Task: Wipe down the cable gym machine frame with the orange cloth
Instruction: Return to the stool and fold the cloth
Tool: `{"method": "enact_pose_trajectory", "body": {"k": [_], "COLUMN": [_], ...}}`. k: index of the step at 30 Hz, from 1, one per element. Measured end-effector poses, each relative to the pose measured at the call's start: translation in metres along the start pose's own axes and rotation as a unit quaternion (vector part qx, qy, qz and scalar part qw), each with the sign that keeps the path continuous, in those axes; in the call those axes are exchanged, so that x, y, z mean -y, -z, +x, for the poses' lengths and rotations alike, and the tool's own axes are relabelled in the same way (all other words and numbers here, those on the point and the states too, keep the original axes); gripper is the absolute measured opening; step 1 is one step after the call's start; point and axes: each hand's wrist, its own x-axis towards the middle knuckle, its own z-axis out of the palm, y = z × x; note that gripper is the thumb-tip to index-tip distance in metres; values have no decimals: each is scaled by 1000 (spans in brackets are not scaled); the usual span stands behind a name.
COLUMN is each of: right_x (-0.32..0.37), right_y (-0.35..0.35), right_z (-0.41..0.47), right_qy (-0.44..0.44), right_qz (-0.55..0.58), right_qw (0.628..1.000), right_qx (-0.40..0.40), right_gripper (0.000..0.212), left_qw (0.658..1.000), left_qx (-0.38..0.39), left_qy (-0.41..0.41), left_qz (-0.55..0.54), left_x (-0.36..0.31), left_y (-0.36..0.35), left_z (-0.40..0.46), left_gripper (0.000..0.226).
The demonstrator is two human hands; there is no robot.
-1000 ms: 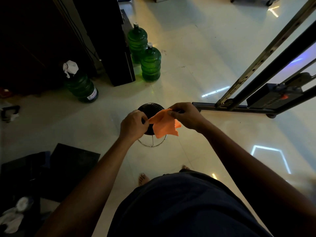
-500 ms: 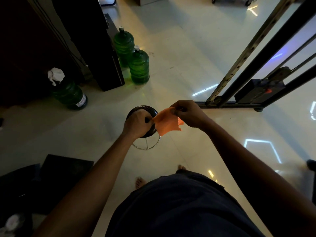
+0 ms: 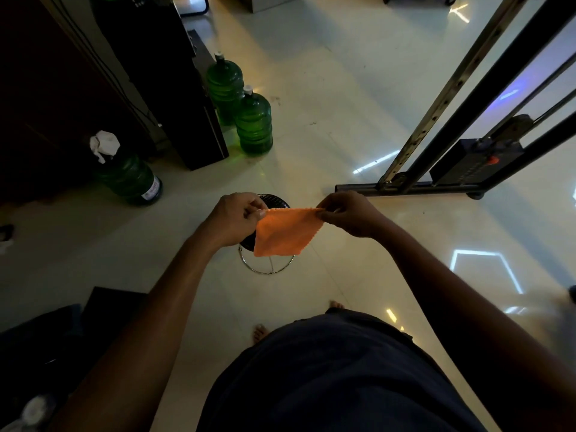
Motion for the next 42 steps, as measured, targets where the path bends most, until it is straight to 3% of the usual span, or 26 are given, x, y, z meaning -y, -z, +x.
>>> {"method": "enact_pose_trajectory", "body": {"k": [2, 4, 5, 7, 10, 14, 19, 22, 25, 28, 33, 38, 42], "right_x": [10, 25, 31, 41, 44, 37, 32, 37, 39, 38, 26, 23, 23], "right_y": [12, 25, 29, 35, 38, 31, -8, -22, -29, -33, -39, -46, -55], "right_z": [0, 1, 3, 8, 16, 17, 11, -2, -5, 3, 12, 9, 9], "right_qy": [14, 18, 18, 14, -1, -29, -150, -144, -135, -102, -75, -54, -28], "right_qz": [57, 157, 209, 287, 332, 396, 446, 465, 487, 515, 464, 413, 375], "right_qw": [997, 985, 975, 955, 941, 918, 875, 857, 841, 833, 881, 909, 924], "right_qx": [45, 63, 67, 78, 72, 13, 117, 170, 193, 173, 45, 1, -68], "right_gripper": [15, 17, 19, 22, 20, 31, 106, 102, 113, 100, 26, 27, 28], "left_qw": [993, 943, 920, 906, 893, 842, 842, 843, 839, 857, 902, 933, 933], "left_qx": [18, 35, 56, 139, 233, 186, 113, 89, 92, 89, 30, -9, -65], "left_qy": [19, 49, 63, 99, 114, 125, 116, 123, 114, 104, 146, 174, 204], "left_qz": [-116, -327, -382, -388, -367, -490, -515, -516, -524, -496, -406, -314, -289], "left_x": [-4, -11, -13, -13, -11, -14, -25, -30, -27, -29, -15, 1, 9], "left_y": [18, 33, 35, 26, -3, -22, -23, -15, -10, -6, -2, -3, -7], "left_z": [1, 1, 1, 1, -4, -14, -15, -15, -14, -13, -10, -9, -9], "left_gripper": [7, 11, 21, 42, 52, 51, 48, 47, 50, 43, 46, 66, 74]}}
